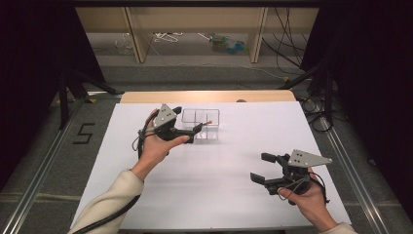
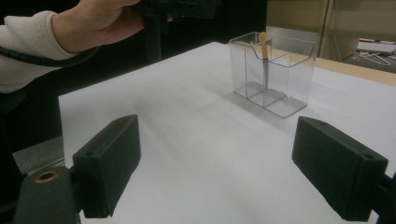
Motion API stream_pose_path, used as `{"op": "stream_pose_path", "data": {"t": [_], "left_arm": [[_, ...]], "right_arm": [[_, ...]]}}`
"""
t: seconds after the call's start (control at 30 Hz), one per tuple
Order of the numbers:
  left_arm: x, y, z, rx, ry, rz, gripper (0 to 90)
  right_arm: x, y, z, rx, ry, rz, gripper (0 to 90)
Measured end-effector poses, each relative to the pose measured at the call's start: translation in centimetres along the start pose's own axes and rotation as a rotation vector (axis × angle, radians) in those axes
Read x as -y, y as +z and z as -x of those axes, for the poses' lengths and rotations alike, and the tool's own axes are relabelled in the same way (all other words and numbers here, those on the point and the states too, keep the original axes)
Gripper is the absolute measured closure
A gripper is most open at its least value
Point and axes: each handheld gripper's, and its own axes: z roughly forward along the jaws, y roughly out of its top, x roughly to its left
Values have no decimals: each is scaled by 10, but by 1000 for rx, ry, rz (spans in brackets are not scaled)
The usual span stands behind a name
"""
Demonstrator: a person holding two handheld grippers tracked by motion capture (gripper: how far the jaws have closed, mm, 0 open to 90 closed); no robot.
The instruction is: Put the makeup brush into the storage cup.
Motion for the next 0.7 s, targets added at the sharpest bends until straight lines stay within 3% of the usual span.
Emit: {"op": "stream_pose_path", "data": {"t": [0.7], "left_arm": [[12,-41,15,55,21,13,35]], "right_arm": [[0,0,0,1,-1,-1,161]]}}
